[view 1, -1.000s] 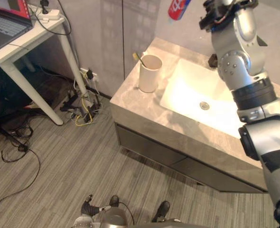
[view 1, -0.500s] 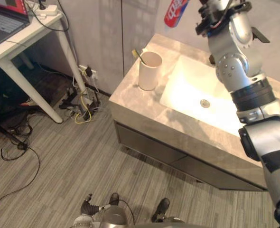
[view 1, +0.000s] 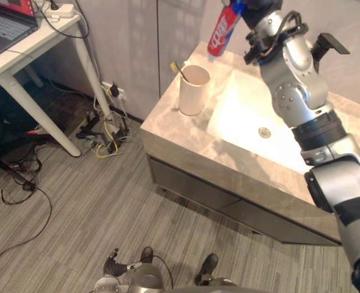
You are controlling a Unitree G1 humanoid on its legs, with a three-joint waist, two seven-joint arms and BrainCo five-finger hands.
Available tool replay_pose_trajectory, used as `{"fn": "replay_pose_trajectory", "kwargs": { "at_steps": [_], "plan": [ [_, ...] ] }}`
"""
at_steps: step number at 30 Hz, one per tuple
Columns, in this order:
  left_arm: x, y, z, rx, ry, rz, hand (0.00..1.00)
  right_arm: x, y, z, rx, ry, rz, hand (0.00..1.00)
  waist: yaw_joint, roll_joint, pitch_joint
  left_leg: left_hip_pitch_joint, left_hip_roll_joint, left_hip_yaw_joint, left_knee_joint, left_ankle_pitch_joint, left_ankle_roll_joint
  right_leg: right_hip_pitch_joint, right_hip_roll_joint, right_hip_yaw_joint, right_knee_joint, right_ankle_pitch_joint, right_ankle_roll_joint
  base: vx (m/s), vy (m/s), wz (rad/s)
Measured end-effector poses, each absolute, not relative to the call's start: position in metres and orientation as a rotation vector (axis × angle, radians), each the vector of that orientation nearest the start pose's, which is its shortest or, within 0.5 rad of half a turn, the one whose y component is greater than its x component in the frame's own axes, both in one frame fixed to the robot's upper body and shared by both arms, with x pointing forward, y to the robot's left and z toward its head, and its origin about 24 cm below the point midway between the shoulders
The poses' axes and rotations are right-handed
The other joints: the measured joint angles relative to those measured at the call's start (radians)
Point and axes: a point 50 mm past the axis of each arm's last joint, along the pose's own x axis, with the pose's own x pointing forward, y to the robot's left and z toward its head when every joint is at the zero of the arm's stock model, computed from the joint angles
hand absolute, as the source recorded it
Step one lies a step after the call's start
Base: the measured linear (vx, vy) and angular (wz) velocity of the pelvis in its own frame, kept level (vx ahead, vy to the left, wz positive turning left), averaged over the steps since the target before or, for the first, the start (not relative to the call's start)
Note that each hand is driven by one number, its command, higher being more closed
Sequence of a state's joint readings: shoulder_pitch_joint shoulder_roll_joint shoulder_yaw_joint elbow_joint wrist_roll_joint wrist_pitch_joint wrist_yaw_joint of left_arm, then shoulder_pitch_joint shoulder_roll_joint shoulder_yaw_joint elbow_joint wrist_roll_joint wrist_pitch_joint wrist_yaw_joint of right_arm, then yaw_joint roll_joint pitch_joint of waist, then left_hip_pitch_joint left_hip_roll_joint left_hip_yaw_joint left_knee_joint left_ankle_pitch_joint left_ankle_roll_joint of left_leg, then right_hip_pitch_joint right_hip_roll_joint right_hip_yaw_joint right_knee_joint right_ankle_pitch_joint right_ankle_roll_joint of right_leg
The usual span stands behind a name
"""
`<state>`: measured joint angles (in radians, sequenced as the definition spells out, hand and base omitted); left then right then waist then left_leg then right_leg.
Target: Organize washtable
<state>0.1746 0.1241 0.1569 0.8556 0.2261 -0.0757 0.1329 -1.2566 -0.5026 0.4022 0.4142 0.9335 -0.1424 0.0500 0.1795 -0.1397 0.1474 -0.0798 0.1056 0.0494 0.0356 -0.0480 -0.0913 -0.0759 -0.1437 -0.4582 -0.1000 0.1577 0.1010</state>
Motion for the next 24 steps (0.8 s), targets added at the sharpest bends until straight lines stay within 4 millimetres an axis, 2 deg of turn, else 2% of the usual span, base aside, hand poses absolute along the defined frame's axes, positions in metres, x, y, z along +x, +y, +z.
{"fn": "replay_pose_trajectory", "kwargs": {
  "at_steps": [5, 24],
  "plan": [
    [0.101, 0.23, -0.14, 0.318, 0.943, 0.239, 0.0, 0.361, -0.099, 0.339, 0.187, -0.671, 0.556, 1.0, -0.001, 0.0, 0.0, -0.004, 0.0, -0.004, 0.0, 0.0, 0.0, -0.002, 0.0, -0.002, 0.0, 0.0, 0.0, 0.0, 0.0, 0.0],
    [0.102, 0.23, -0.14, 0.324, 0.938, 0.229, 0.0, 0.36, -0.091, 0.336, 0.197, -0.662, 0.594, 1.0, 0.001, 0.0, 0.0, -0.015, 0.0, -0.016, 0.006, 0.0, 0.0, -0.005, 0.0, -0.008, 0.0, 0.0, 0.0, 0.0, 0.0, 0.01]
  ]
}}
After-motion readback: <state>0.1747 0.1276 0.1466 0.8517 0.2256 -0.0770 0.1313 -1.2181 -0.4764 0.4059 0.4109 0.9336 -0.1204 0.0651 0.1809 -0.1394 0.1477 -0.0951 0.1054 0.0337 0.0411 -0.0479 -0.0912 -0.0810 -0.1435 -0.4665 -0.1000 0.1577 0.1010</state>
